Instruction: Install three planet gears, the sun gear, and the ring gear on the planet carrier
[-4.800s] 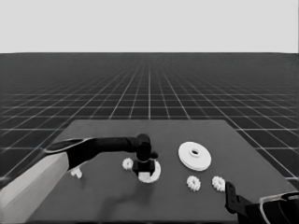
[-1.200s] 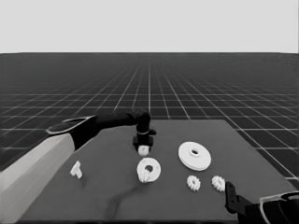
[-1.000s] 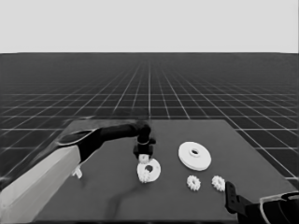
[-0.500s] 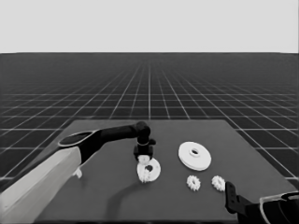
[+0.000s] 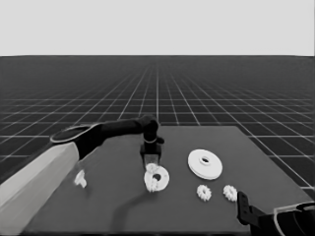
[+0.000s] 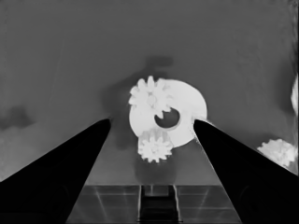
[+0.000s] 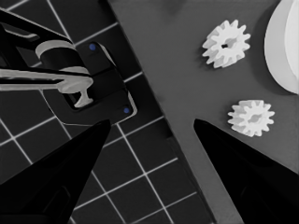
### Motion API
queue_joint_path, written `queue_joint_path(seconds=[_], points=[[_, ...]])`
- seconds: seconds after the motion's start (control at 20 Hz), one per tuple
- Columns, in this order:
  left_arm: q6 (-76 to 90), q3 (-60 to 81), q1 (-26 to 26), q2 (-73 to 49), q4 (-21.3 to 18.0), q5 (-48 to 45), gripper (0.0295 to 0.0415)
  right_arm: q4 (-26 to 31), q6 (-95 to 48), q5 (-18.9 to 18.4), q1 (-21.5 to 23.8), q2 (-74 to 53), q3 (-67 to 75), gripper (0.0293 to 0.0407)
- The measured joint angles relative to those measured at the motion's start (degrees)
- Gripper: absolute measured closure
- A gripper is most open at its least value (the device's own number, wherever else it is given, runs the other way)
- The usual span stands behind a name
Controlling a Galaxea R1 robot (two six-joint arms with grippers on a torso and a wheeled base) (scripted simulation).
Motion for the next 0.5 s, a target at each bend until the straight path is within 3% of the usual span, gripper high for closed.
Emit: queue_joint_path(seconds=[0.3,0.35,0.4,0.5], points=[[-0.13,0.25,-0.92,-0.06,-0.95,0.35,0.0326,0.00,0.00,0.00,0.00,0.00,0.00,0.0315],[27.42,26.65,-5.41,-15.28,2.94,-18.88,0.0302,0.00,0.00,0.00,0.00,0.00,0.00,0.0315],[52.00,49.71,-11.16,-37.17,5.28,-30.67,0.0297,0.00,0.00,0.00,0.00,0.00,0.00,0.0315],[75.43,71.25,-16.56,-61.94,7.48,-41.60,0.0319,0.00,0.00,0.00,0.00,0.00,0.00,0.0315]])
